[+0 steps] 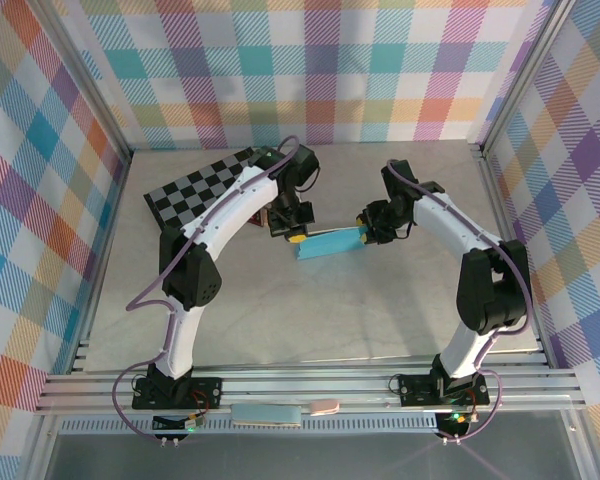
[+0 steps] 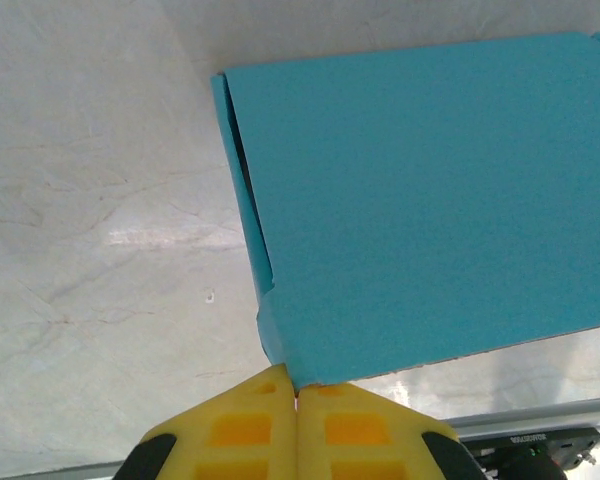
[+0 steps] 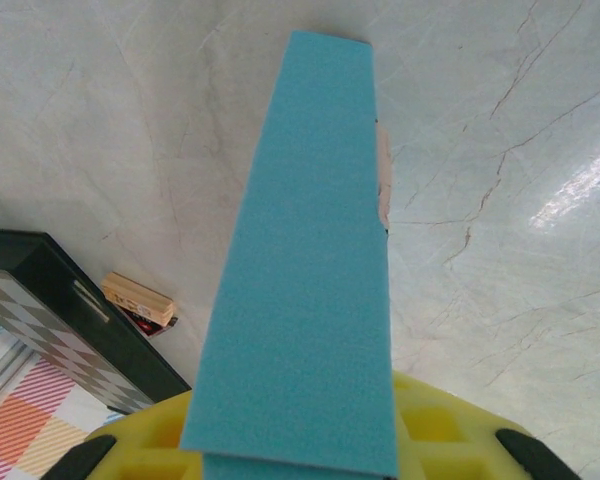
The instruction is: Fold the paper box
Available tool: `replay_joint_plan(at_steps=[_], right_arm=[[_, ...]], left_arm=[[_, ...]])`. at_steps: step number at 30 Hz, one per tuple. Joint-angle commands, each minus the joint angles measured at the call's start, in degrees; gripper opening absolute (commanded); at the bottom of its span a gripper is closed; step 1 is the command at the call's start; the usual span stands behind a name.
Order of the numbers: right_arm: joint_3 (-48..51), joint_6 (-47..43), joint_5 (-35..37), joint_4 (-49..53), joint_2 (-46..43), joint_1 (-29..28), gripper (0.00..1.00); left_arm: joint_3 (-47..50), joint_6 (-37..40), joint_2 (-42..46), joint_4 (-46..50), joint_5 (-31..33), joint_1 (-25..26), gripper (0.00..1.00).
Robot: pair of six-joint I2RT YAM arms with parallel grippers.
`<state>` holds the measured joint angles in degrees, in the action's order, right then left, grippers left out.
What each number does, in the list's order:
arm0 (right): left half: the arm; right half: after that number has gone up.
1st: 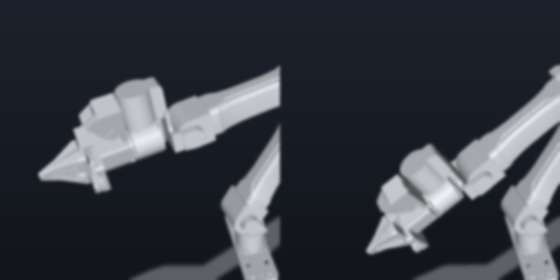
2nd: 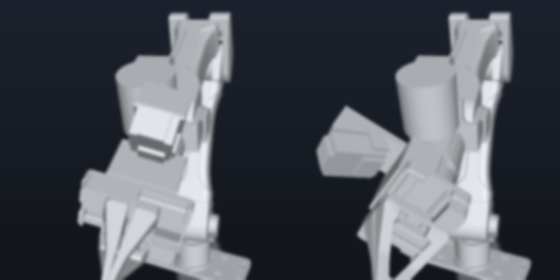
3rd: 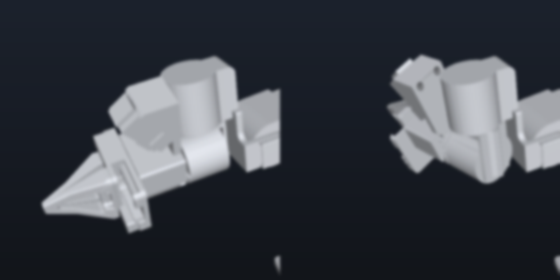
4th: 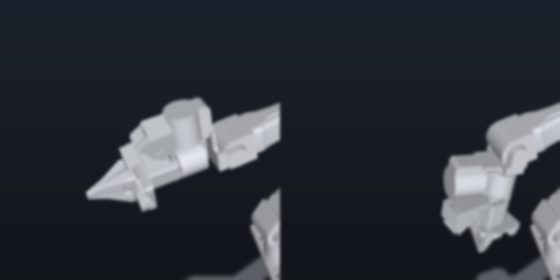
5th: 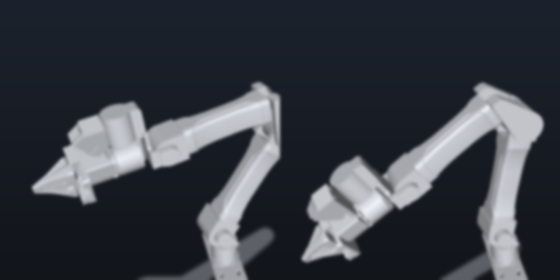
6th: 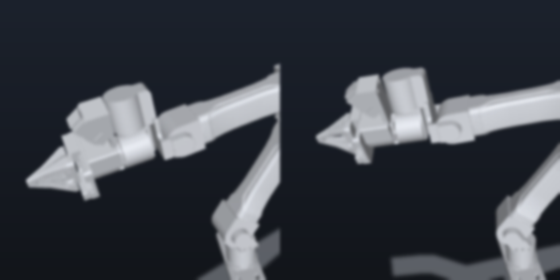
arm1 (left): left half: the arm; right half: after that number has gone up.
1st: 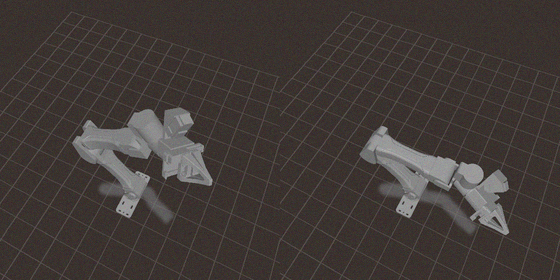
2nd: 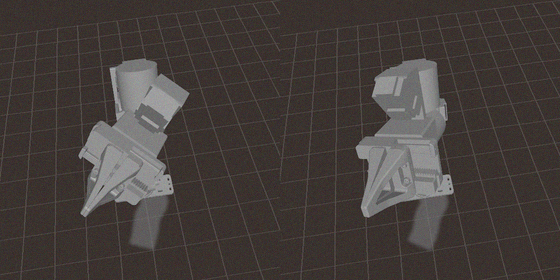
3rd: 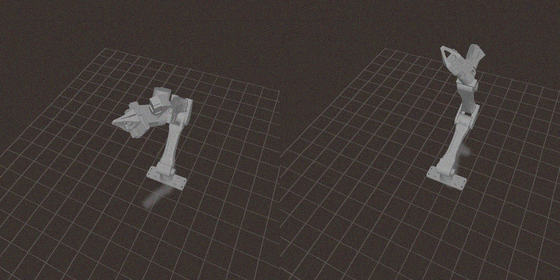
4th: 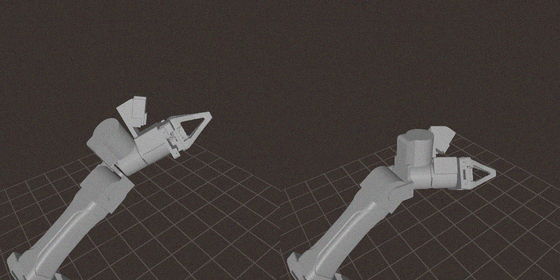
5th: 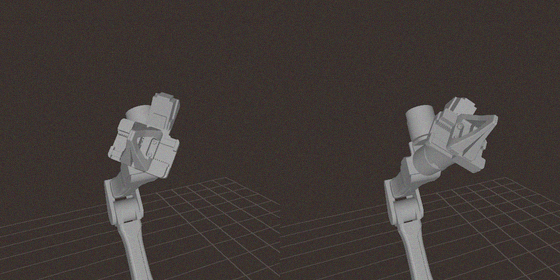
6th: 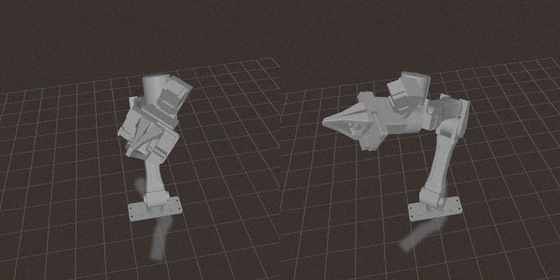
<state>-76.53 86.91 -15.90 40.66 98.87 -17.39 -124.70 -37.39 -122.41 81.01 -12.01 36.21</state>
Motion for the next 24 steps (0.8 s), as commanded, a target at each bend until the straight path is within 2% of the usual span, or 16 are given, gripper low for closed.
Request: replay_joint_plan(at_steps=[1, 19, 24], right_arm=[[-0.4, -0.1, -0.4, 3.7, 3.3, -0.7, 0.22], [-2.8, -2.4, -1.4, 4.8, 4.9, -0.1, 0.3], [-2.9, -2.6, -1.2, 4.7, 4.6, -1.0, 0.39]], left_arm=[[0.5, -2.1, 0.8, -2.2, -6.5, -0.2, 0.0], [1.5, 0.9, 2.3, 0.6, -10.7, -3.0, 0.0], [6.2, 0.1, 3.6, -3.2, -11.1, -3.0, 0.0]])
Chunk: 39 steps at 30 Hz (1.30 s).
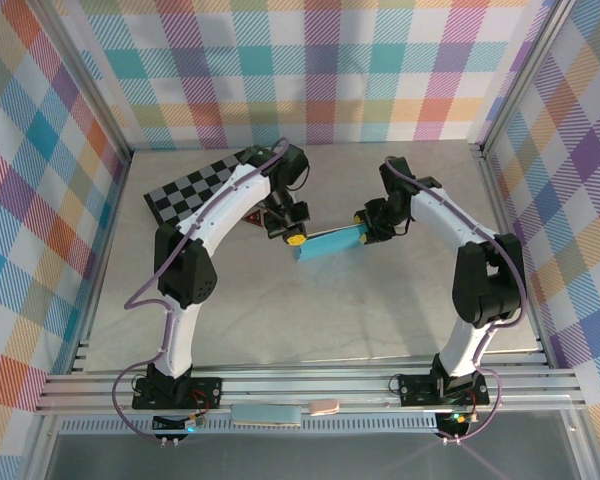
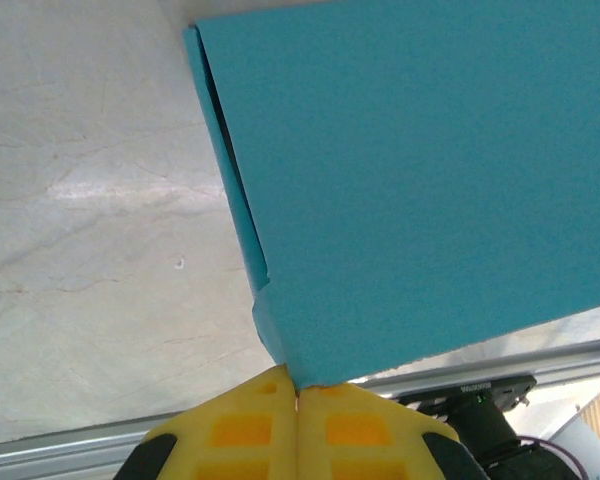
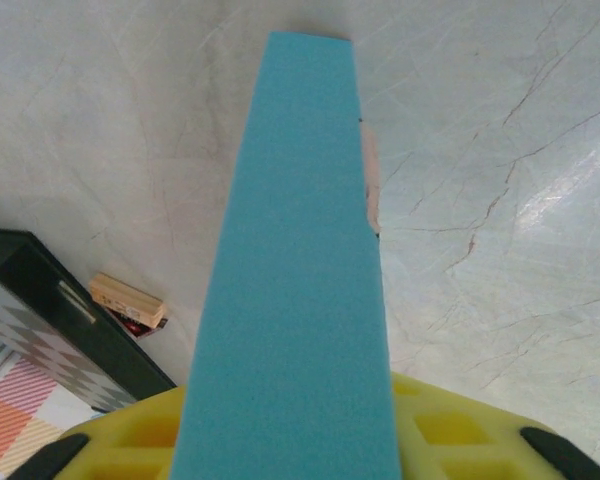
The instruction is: Fold the paper box
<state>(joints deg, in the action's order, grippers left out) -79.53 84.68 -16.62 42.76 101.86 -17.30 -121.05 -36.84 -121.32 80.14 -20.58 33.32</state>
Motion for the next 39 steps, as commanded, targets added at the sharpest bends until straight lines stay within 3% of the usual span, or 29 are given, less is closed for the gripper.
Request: replay_joint_plan(at_steps=[1, 5, 12, 25, 39], right_arm=[[0.3, -0.1, -0.1, 2.5, 1.2, -1.5, 0.42], [0.3, 0.9, 1.1, 1.9, -0.2, -3.6, 0.52], [-0.5, 3.9, 2.8, 0.3, -1.0, -8.0, 0.54], [-6.4, 8.9, 2.4, -0.2, 2.8, -13.0, 0.45], [-5.1, 1.9, 11.2, 2.6, -3.7, -10.5, 0.72]], left_arm=[[3.4, -0.8, 2.7, -3.2, -2.7, -0.1, 0.0], [5.4, -2.2, 3.3, -5.8, -2.3, -0.1, 0.0], [5.4, -2.8, 2.8, -7.2, -2.7, -0.1, 0.0], [5.8, -4.1, 2.0, -10.7, -2.9, -0.3, 0.0], [3.1, -3.0, -0.2, -9.4, -2.3, -1.5, 0.0]])
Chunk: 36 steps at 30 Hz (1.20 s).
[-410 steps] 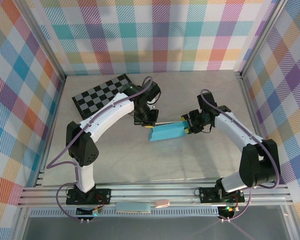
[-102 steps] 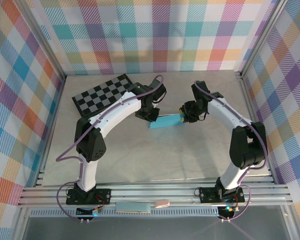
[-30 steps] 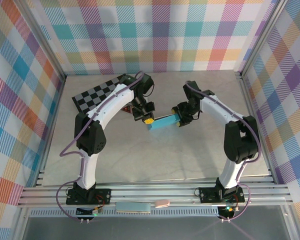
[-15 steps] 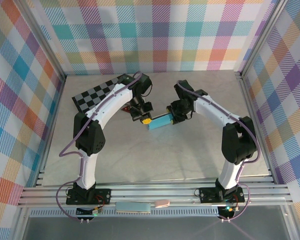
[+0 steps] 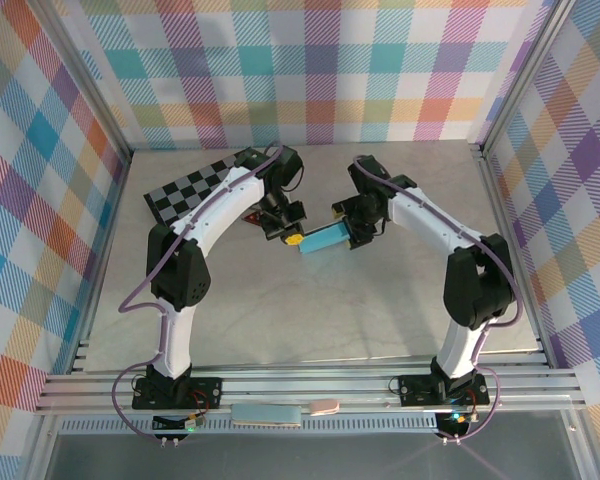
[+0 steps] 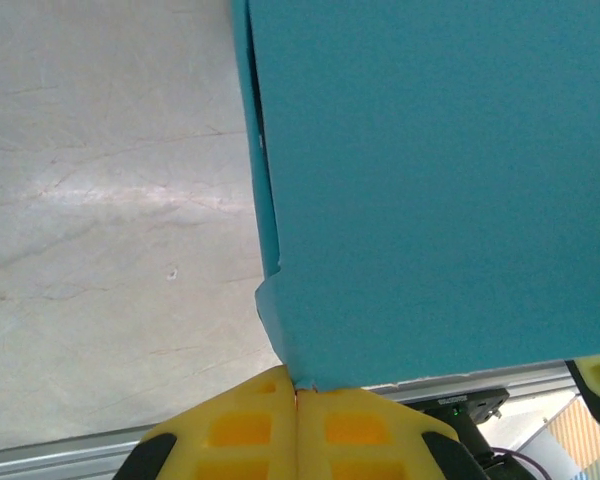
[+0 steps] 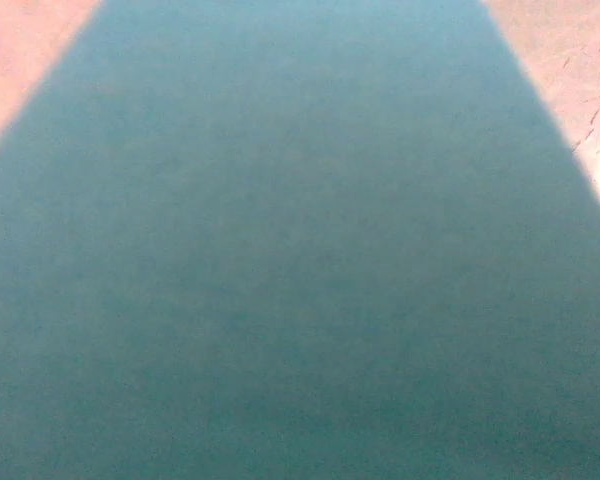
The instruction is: Fold the paper box
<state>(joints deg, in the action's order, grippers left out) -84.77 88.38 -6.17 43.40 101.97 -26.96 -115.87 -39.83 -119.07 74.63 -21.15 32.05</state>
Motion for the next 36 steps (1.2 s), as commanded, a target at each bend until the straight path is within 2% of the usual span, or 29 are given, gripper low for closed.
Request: replay_joint_plan(at_steps=[1, 5, 11, 19, 22, 23, 24, 25, 27, 29, 32, 36], right_arm=[[1.0, -1.7, 1.3, 1.5, -4.7, -0.8, 0.73], [4.8, -0.1, 4.4, -0.4, -9.1, -0.4, 0.77], [5.3, -0.7, 4.2, 1.0, -10.2, 1.2, 0.8], [6.5, -3.5, 4.5, 4.5, -12.8, 1.9, 0.78], [9.8, -10.1, 6.4, 6.6, -15.3, 4.0, 0.71], [12.4, -13.7, 7.5, 5.8, -16.5, 5.4, 0.7], [15.6, -18.3, 6.7, 2.6, -17.7, 7.2, 0.7], [18.2, -22.1, 5.0, 0.5, -18.4, 9.1, 0.7], [22.8, -29.9, 0.6, -2.8, -18.9, 13.6, 0.7], [25.6, -39.1, -3.5, -7.6, -18.8, 17.2, 0.72], [25.5, -49.4, -3.9, -6.3, -16.7, 19.1, 0.77], [29.0, -53.9, -12.3, -10.7, -13.4, 21.4, 0.8]], left_arm=[[-2.7, 0.1, -2.7, -3.7, -1.8, -0.2, 0.0], [-4.6, 0.5, -4.1, -2.7, -1.5, -0.2, 0.0], [-6.1, 0.5, -4.8, -2.1, -1.7, -0.2, 0.0], [-5.2, 1.4, -2.9, -1.3, -1.4, 0.1, 0.0], [3.8, 3.1, 2.3, -7.9, -2.3, -0.3, 0.0], [7.8, 3.8, 3.8, -11.1, -3.6, -0.6, 0.06], [11.2, 3.9, 4.9, -14.0, -4.6, -1.0, 0.16], [14.6, 3.8, 5.8, -17.8, -6.1, -1.4, 0.2], [23.1, 1.4, 7.5, -29.8, -10.5, -2.5, 0.25], [27.1, 1.0, 7.6, -37.8, -10.3, -3.5, 0.26], [24.4, 10.4, 4.9, -38.7, -7.1, -3.6, 0.36], [17.4, 15.4, -2.1, -39.3, -8.6, -3.7, 0.43]])
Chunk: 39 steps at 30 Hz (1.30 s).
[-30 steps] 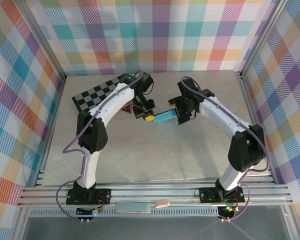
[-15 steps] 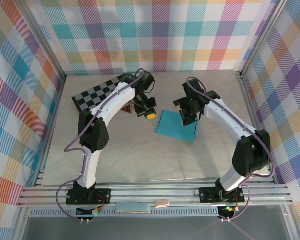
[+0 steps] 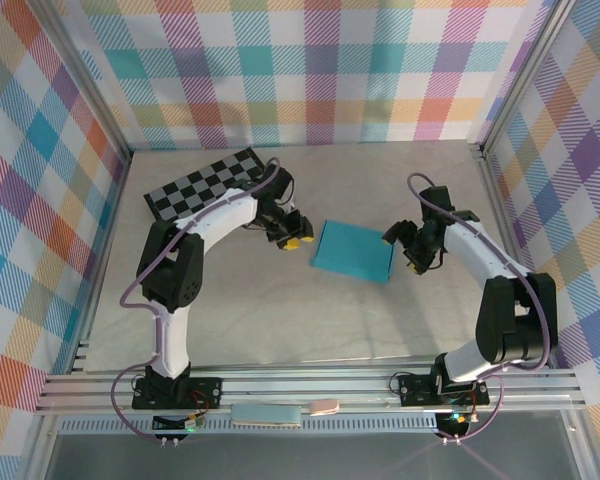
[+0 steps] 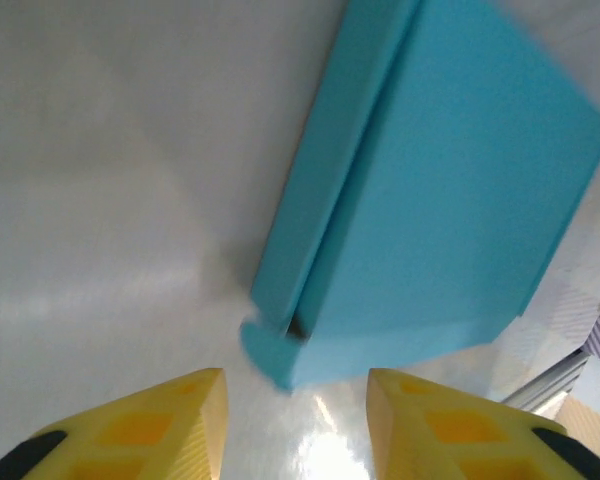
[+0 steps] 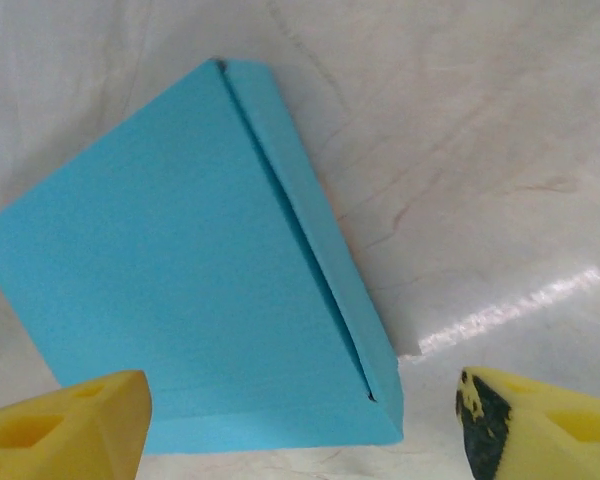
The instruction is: Fold the paper box
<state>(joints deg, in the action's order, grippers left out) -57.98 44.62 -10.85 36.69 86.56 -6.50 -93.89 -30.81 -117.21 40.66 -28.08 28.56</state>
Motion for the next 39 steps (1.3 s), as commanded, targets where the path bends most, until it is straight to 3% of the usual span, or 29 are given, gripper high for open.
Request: replay_joint_plan(at_steps=[1, 6, 16, 26, 29, 34, 39], right_arm=[[2.5, -10.5, -8.1, -4.2, 3.0, 1.5, 0.81], [3.9, -10.8, -12.1, -7.6, 8.2, 4.7, 0.81], [1.1, -12.5, -19.6, -10.6, 15.8, 5.5, 0.79], [-1.2, -15.7, -20.5, -9.1, 18.5, 5.7, 0.79], [-2.2, -18.0, -20.9, -8.3, 19.1, 5.8, 0.8], [-3.4, -22.1, -22.5, -8.1, 20.3, 5.8, 0.8], [-4.3, -25.0, -28.8, -10.3, 21.5, 5.5, 0.79]], left_arm=[[-5.9, 7.5, -5.5, -5.3, -2.3, -0.2, 0.43], [-10.9, 9.6, -11.5, -3.9, -6.2, 0.1, 0.45], [-6.3, 10.4, -13.0, -6.7, -8.9, 0.7, 0.42], [1.2, 9.3, -11.4, -9.2, -7.5, 0.5, 0.09], [4.8, 9.1, -10.5, -10.1, -6.8, -0.2, 0.03], [9.9, 9.3, -8.9, -12.5, -7.3, -1.8, 0.0], [14.3, 9.3, -7.8, -15.9, -10.2, -3.7, 0.0]])
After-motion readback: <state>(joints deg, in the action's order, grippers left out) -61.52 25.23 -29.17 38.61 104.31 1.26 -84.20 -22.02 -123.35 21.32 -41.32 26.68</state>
